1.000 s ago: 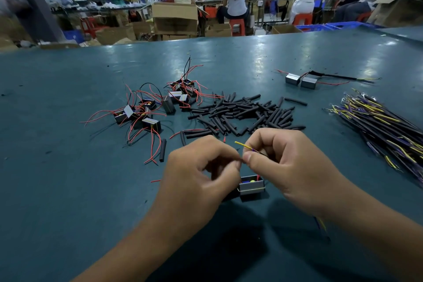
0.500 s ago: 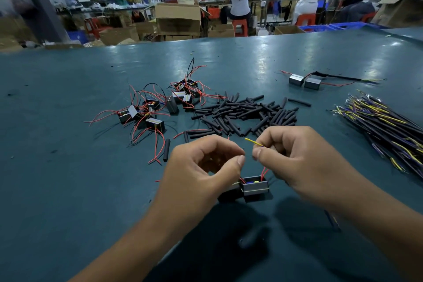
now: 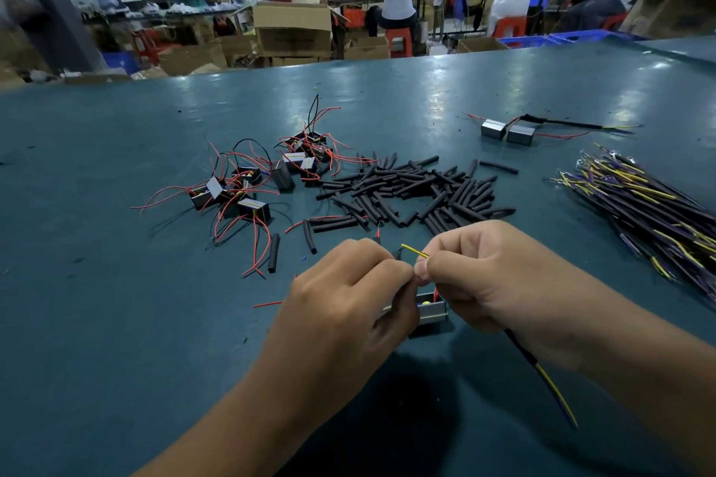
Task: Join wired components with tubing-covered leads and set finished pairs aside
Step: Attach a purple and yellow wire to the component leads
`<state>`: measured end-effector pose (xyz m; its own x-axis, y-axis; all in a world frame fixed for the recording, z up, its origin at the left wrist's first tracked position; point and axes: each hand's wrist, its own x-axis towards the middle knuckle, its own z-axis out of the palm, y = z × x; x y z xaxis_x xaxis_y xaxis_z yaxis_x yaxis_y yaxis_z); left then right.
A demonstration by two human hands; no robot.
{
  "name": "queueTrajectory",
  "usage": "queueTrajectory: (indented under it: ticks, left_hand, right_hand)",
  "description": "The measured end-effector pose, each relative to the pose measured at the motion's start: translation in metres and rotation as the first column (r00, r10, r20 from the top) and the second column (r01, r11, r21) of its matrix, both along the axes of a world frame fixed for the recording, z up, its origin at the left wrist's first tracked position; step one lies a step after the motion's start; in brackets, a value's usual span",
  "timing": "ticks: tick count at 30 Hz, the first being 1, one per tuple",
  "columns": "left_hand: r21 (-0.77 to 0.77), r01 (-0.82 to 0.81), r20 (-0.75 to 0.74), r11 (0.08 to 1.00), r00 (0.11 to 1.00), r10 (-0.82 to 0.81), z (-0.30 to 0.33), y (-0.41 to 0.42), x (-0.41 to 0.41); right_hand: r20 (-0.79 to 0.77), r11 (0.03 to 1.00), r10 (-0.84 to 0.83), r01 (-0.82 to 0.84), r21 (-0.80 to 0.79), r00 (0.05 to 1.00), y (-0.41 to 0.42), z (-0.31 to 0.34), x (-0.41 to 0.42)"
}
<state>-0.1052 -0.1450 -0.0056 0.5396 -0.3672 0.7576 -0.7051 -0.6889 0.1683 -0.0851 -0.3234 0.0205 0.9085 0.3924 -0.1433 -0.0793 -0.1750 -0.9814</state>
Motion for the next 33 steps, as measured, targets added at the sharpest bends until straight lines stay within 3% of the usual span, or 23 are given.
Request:
queueTrajectory:
  ticks: [4, 7, 9, 12, 16, 18, 23, 27, 31, 33]
  left_hand:
    - [-0.036, 0.02, -0.091, 0.999, 0.996, -0.023, 0.001, -0.002, 0.0]
    - [-0.282, -0.006, -0.391, 0.96, 0.914, -0.109, 0.003, 0.0, 0.0]
    - [-0.462, -0.08, -0.587, 0.883, 0.774, -0.237, 0.002, 0.0, 0.001]
    - [-0.626, -0.209, -0.701, 0.751, 0.573, -0.425, 0.003, -0.001, 0.004]
    - [-0.718, -0.412, -0.671, 0.561, 0.197, -0.715, 0.007, -0.002, 0.006]
    - [-0.719, -0.44, -0.647, 0.538, 0.139, -0.75, 0.007, -0.001, 0.007]
    - [-0.762, -0.319, -0.647, 0.564, 0.325, -0.69, 0.003, 0.001, 0.01]
    - [-0.79, -0.378, -0.602, 0.483, 0.325, -0.73, 0.003, 0.002, 0.012]
    - [-0.678, -0.111, -0.59, 0.727, 0.672, -0.448, 0.001, 0.004, 0.011]
    - [-0.625, 0.002, -0.526, 0.781, 0.737, -0.423, 0.002, 0.004, 0.009]
  right_hand:
    - [0.011, 1.0, 0.023, -0.023, 0.003, 1.0, 0.001, -0.001, -0.001]
    - [0.099, 0.997, 0.035, -0.028, -0.075, 0.994, 0.001, -0.002, 0.0]
    - [0.229, 0.984, 0.056, -0.016, -0.175, 0.972, 0.0, -0.004, 0.001]
    - [0.411, 0.964, 0.111, 0.002, -0.265, 0.905, -0.002, -0.005, 0.002]
    - [0.528, 0.957, 0.129, 0.034, -0.288, 0.84, -0.003, -0.005, 0.001]
    - [0.516, 0.971, 0.122, 0.005, -0.238, 0.848, -0.005, -0.004, 0.001]
    - [0.431, 0.988, 0.094, -0.031, -0.151, 0.898, -0.008, -0.003, 0.004]
    - [0.39, 0.99, 0.028, 0.029, -0.138, 0.92, -0.006, -0.002, 0.006]
    - [0.288, 0.994, -0.013, 0.044, -0.1, 0.957, -0.005, 0.001, 0.007]
    - [0.225, 0.998, -0.021, 0.035, -0.061, 0.974, -0.005, 0.002, 0.006]
